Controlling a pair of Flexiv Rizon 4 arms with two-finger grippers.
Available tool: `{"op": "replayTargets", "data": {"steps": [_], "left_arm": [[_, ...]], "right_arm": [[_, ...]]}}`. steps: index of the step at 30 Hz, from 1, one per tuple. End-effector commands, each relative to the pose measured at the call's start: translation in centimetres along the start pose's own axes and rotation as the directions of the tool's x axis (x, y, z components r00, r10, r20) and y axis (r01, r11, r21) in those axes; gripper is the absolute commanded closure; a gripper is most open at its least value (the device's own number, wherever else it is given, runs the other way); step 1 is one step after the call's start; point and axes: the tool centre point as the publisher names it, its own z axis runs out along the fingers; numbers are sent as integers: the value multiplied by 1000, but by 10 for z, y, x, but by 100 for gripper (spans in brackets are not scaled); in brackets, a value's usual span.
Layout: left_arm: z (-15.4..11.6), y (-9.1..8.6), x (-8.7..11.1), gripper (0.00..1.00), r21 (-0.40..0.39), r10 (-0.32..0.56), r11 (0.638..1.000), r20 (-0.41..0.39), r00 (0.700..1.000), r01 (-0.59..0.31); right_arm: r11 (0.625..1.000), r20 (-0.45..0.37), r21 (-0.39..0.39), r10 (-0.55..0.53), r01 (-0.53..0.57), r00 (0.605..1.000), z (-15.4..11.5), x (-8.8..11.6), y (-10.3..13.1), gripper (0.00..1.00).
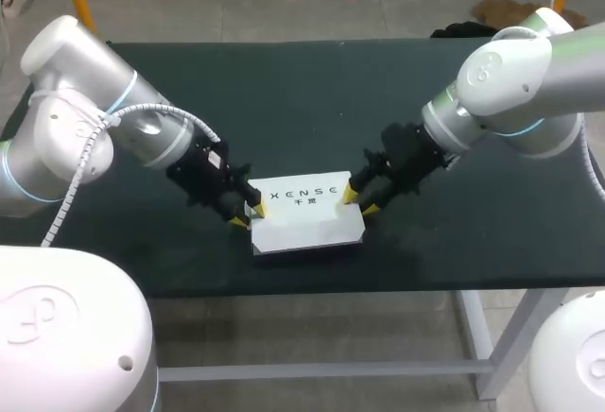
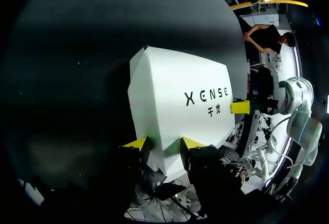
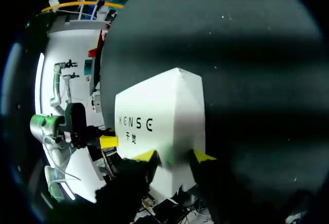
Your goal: Assemble the packaging by folding the flat box into shape, placing the metal phone stand inside, and closing the box properly
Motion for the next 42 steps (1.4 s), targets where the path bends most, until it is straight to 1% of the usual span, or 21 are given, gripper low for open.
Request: {"op": "replayTargets", "data": {"steps": [1, 4, 8, 12, 15, 18, 23, 25, 31, 37, 42], "left_arm": [[0, -6, 4, 58, -21, -2, 1000, 3, 1000, 2], [0, -6, 5, 58, -26, -6, 1000, 0, 1000, 6], [1, -6, 2, 57, -27, -8, 1000, 2, 1000, 8], [6, -4, -2, 52, -15, 7, 1000, 10, 1000, -7], [8, -3, -5, 50, -1, 18, 1000, 8, 1000, -18], [9, -4, -8, 44, 17, 31, 999, -1, 1000, -31], [12, -5, -11, 40, 49, 66, 997, -29, 997, -64], [13, -5, -13, 41, 58, 69, 996, -36, 997, -67], [14, -4, -19, 39, 89, 81, 993, -58, 995, -76], [16, -6, -18, 42, 100, 85, 992, -78, 993, -77], [19, -8, -15, 47, 104, 90, 991, -93, 992, -81]], "right_arm": [[1000, 4, 13, 3, -3, 1000, 0, 4, 3, 53], [1000, 5, 15, 5, -5, 1000, 0, 4, 3, 54], [1000, 4, 21, 9, -9, 1000, 2, 0, 5, 53], [999, -3, 33, 13, -13, 1000, 6, -6, 6, 53], [999, -3, 37, 16, -16, 1000, 7, -8, 7, 53], [999, -2, 39, 17, -17, 1000, 8, -8, 7, 53], [999, -2, 38, 16, -16, 1000, 8, -8, 7, 53], [999, -2, 38, 16, -16, 1000, 9, -8, 8, 53], [999, 1, 41, 19, -19, 1000, 10, -8, 9, 53], [999, 2, 42, 18, -18, 1000, 11, -8, 9, 53], [999, 1, 42, 16, -16, 1000, 12, -6, 8, 53]]}}
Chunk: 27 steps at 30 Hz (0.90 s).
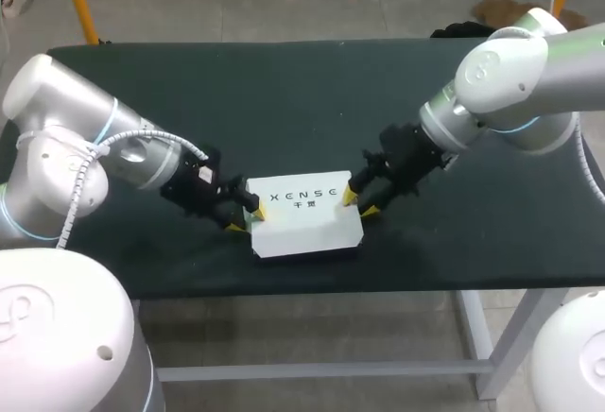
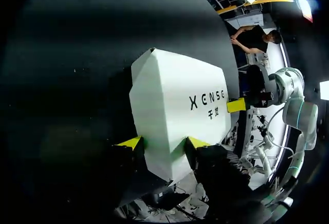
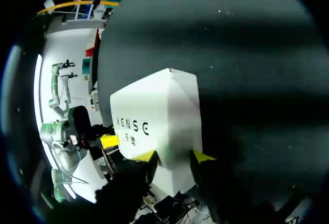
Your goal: Assemble the packaging by folding the flat box into shape, placing the metal phone stand inside, and closing the box properly
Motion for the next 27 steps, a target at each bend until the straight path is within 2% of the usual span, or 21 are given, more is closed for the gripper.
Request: {"op": "replayTargets", "data": {"steps": [1, 10, 27], "left_arm": [[6, 0, 1, 49, 1, 2, 1000, -10, 1000, -2], [6, 2, 7, 54, 9, -5, 1000, -37, 999, 5], [-2, -1, 16, 54, -25, -53, 998, -57, 997, 52]], "right_arm": [[1000, -1, 9, -2, 2, 1000, 6, 2, 3, 53], [1000, -3, 6, -8, 8, 1000, 4, 6, 1, 54], [1000, -7, 0, -10, 10, 1000, 0, 13, -1, 54]]}}
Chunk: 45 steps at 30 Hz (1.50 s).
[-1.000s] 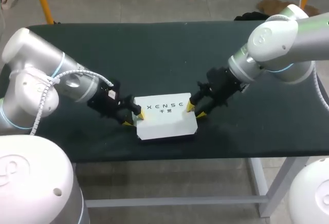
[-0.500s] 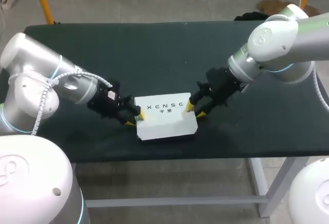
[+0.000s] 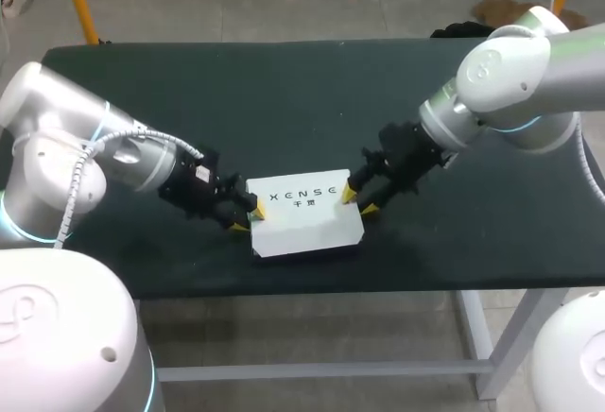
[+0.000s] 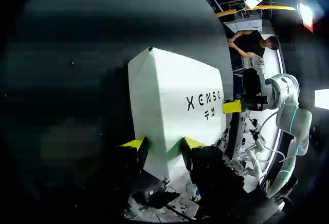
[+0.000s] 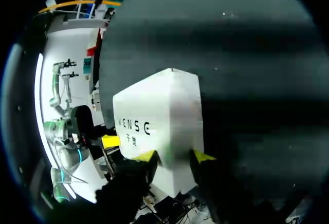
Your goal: Assemble the packaging by folding the flat box into shape, placing the metal phone stand inside, and closing the box properly
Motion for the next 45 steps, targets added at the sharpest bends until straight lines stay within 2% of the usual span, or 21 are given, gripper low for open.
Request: {"op": "replayTargets", "data": {"steps": [1, 23, 45], "left_arm": [[1, -3, 8, 54, -14, -3, 1000, 8, 1000, 4], [-1, -6, 5, 53, -41, -41, 998, 37, 998, 42], [-10, -8, 13, 53, -82, -75, 993, 82, 994, 81]], "right_arm": [[1000, 0, 3, 0, 0, 1000, 2, 7, -1, 54], [1000, 11, 6, 19, -19, 1000, -2, 5, -2, 53], [999, 27, 20, 29, -30, 999, -4, 8, -1, 52]]}}
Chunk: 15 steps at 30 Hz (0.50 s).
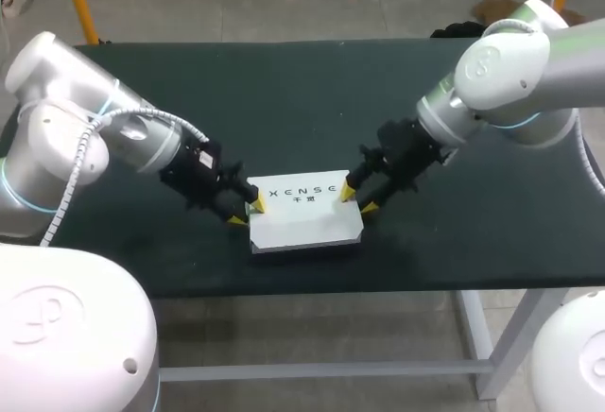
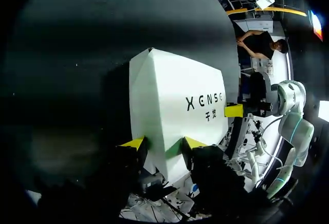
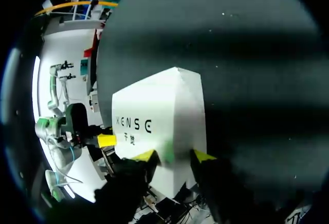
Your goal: Assemble the packaging by folding the flat box into shape, placing the metal phone stand inside, and closing the box properly
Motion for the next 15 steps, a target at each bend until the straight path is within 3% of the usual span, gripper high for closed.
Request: {"op": "replayTargets", "data": {"steps": [1, 15], "left_arm": [[-1, -5, 5, 53, -21, -7, 1000, 17, 1000, 7], [-5, -8, 8, 53, -58, -29, 998, 28, 999, 31]], "right_arm": [[1000, 4, 10, 2, -2, 1000, -1, 4, 2, 52], [1000, 12, 27, 15, -16, 1000, -4, 8, 2, 51]]}}
